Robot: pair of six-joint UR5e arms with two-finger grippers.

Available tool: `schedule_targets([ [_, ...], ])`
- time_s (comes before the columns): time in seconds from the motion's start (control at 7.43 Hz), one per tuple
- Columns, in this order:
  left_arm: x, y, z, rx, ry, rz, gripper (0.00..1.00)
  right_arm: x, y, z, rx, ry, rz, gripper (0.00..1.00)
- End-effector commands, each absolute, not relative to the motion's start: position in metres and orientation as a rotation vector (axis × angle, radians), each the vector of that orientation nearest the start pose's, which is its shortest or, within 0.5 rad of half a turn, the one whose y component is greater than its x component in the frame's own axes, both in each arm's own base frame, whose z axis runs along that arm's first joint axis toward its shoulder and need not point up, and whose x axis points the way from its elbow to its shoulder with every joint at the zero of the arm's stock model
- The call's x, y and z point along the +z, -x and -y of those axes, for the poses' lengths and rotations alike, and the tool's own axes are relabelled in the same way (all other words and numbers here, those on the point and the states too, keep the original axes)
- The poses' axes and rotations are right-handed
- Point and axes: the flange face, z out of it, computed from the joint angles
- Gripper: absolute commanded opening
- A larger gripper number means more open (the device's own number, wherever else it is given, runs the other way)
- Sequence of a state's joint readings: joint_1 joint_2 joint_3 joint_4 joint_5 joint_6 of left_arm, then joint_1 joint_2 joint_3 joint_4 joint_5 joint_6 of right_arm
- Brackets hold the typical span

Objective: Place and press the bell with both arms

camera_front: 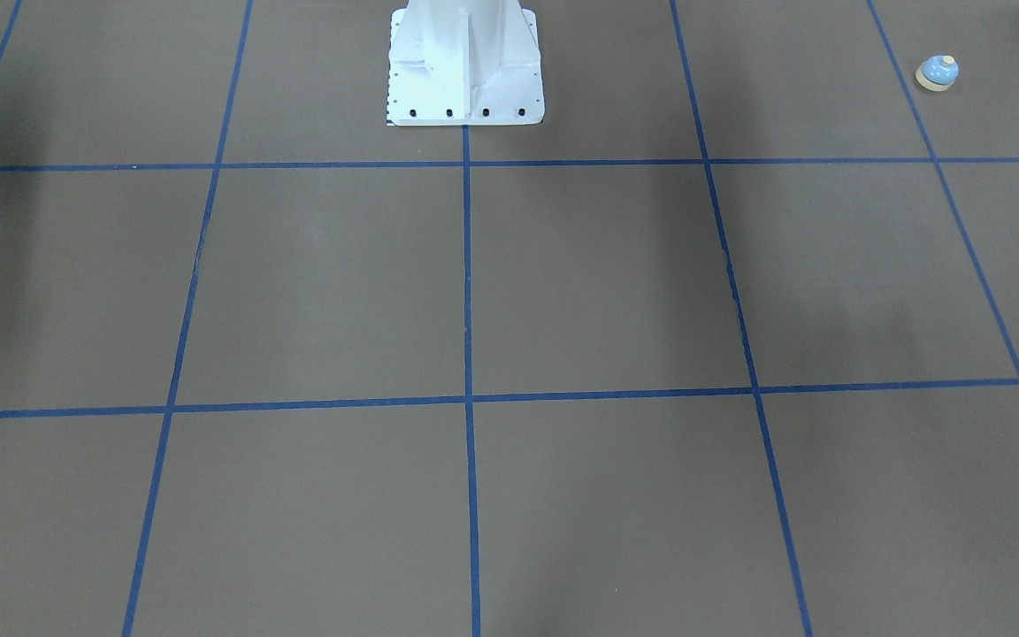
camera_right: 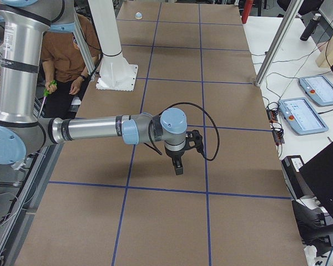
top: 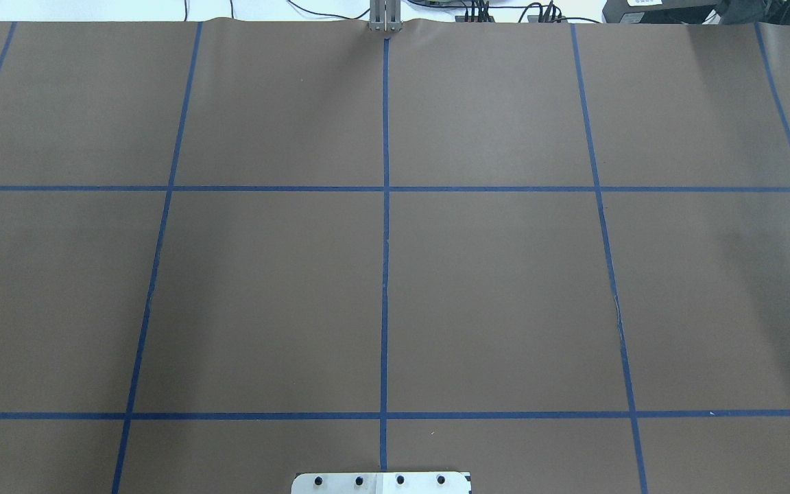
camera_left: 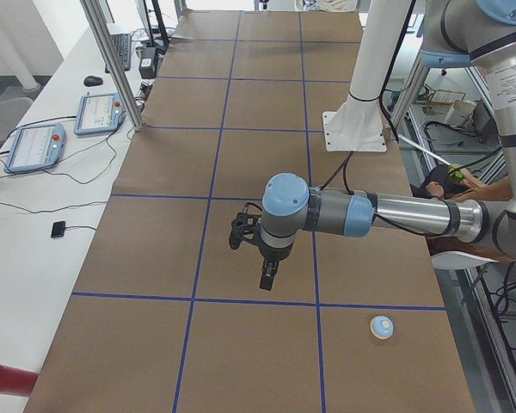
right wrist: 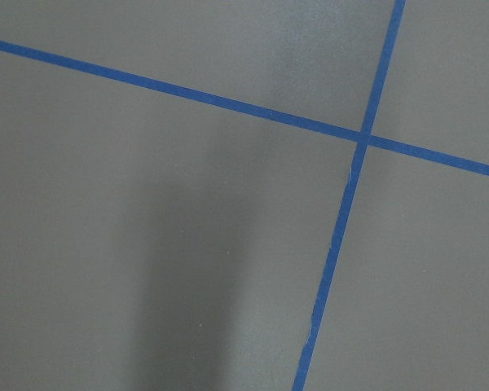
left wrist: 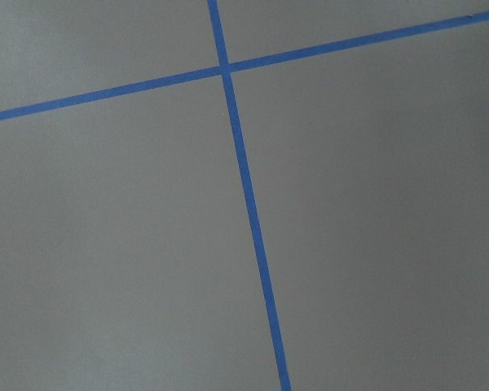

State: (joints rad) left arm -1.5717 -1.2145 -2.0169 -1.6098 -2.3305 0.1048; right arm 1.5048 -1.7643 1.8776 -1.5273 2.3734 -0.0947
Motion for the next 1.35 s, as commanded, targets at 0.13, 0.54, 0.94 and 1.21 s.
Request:
schedule_targets([
  [0.13, 0.580, 0.063, 0.347, 0.135, -0.168, -0.753, 0.98, 0.589, -0.034, 0.420, -0.213, -0.158, 0.800, 1.00],
  [0.54, 0.603, 0.067, 0.331, 0.170, -0.137, -0.744, 0.99, 0.589, -0.034, 0.420, -0.213, -0.158, 0.802, 1.00],
  [0.94, 0.659, 0.064, 0.285, 0.089, 0.058, -0.763, 0.99, 0.588, -0.033, 0.420, -0.215, -0.159, 0.802, 1.00],
  [1.21, 0.689, 0.062, 0.244, 0.070, 0.145, -0.768, 0.99, 0.584, -0.031, 0.420, -0.224, -0.165, 0.803, 1.00],
])
